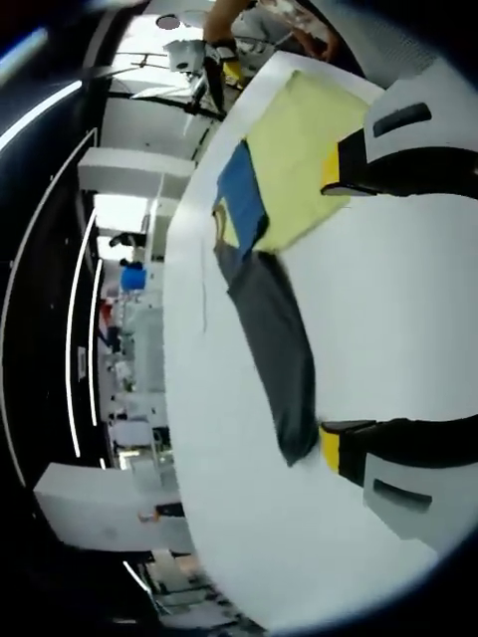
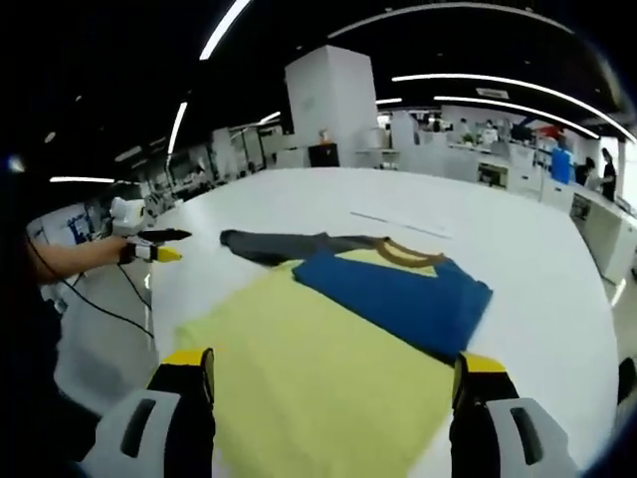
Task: Fold the garment on the visible template until the final outline fits inside the template.
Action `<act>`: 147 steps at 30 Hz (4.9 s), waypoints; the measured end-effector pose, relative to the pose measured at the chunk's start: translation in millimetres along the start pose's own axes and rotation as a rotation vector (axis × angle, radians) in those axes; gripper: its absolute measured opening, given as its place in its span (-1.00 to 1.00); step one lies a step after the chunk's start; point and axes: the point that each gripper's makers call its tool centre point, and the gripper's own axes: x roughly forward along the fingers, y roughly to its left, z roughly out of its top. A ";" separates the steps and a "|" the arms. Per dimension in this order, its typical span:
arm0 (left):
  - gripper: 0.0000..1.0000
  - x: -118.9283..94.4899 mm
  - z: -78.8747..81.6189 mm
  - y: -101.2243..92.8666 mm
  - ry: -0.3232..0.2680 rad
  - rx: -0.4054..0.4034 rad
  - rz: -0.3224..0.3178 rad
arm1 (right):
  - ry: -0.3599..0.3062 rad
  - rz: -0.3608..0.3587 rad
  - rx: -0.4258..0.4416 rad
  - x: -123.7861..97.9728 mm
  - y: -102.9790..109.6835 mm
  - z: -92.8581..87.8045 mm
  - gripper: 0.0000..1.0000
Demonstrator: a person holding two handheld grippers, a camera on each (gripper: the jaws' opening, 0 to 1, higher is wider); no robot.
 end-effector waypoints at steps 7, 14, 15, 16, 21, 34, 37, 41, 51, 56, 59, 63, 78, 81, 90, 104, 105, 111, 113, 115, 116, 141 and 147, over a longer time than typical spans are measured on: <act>0.45 8.1 1.2 26.0 0.000 -0.030 0.116 | -0.001 -0.011 0.001 -5.1 4.3 -4.3 0.98; 0.32 17.9 -3.0 51.7 0.019 -0.055 0.220 | -0.006 -0.066 -0.030 -10.7 0.1 -7.8 0.98; 0.27 20.1 -4.3 55.5 0.023 -0.065 0.227 | -0.010 -0.074 -0.036 -12.0 0.0 -7.9 0.98; 0.22 21.4 -4.9 57.9 0.024 -0.073 0.232 | -0.012 -0.076 -0.034 -12.7 -0.3 -8.3 0.98; 0.02 27.8 -8.2 79.9 0.042 -0.061 0.293 | -0.019 -0.088 0.006 -14.9 -1.5 -11.0 0.98; -0.36 47.0 -25.2 107.9 0.052 -0.227 0.327 | -0.031 -0.141 0.049 -23.1 -10.7 -11.8 0.95; -0.40 51.4 -26.9 110.4 0.055 -0.238 0.329 | -0.024 -0.159 0.055 -24.4 -13.9 -14.5 0.93; -0.48 54.1 -26.0 114.3 0.051 -0.252 0.342 | -0.021 -0.163 0.065 -24.2 -13.3 -16.7 0.92; -0.77 62.3 -34.1 121.9 0.109 -0.250 0.384 | 0.002 -0.183 0.066 -24.2 -14.0 -24.9 0.90; -0.87 64.4 -39.0 121.2 0.114 -0.288 0.373 | -0.005 -0.193 0.073 -26.0 -15.7 -25.3 0.87; -0.94 65.3 -38.6 120.1 0.112 -0.306 0.353 | 0.004 -0.199 0.076 -26.3 -16.8 -28.6 0.85; -1.00 64.2 -38.1 121.3 0.112 -0.297 0.351 | 0.013 -0.197 0.077 -24.7 -14.8 -31.8 0.84; -1.00 37.9 -39.1 133.9 0.108 -0.347 0.375 | -0.007 -0.184 0.056 -29.5 -12.8 -25.9 0.92; -1.00 35.1 -41.4 137.8 0.108 -0.366 0.378 | -0.010 -0.183 0.059 -30.5 -12.4 -25.6 0.94; -0.73 34.9 -46.6 142.4 0.119 -0.358 0.419 | -0.007 -0.187 0.060 -31.1 -10.4 -27.2 0.95; -0.54 46.1 -48.0 128.8 0.146 -0.260 0.416 | -0.011 -0.204 0.061 -36.5 -14.0 -28.2 0.95; -0.54 46.3 -47.2 129.5 0.140 -0.259 0.419 | -0.010 -0.207 0.061 -37.1 -14.7 -28.5 0.95; -0.71 41.8 -50.9 132.0 0.179 -0.262 0.476 | -0.002 -0.217 0.058 -38.2 -15.4 -31.1 0.95; -0.74 40.0 -52.2 130.3 0.183 -0.282 0.499 | 0.007 -0.219 0.054 -37.2 -15.8 -32.9 0.95; -0.76 40.3 -52.3 129.8 0.187 -0.292 0.509 | 0.013 -0.221 0.049 -36.5 -15.9 -33.7 0.94; -0.77 40.4 -52.5 129.7 0.190 -0.296 0.512 | 0.012 -0.221 0.048 -36.4 -15.8 -33.4 0.94; -0.99 37.1 -34.4 135.5 0.080 -0.450 0.504 | -0.024 -0.205 0.039 -35.8 -10.8 -25.4 0.98; -0.99 34.9 -24.5 130.8 0.041 -0.468 0.490 | -0.022 -0.201 0.036 -37.3 -11.5 -25.4 0.98</act>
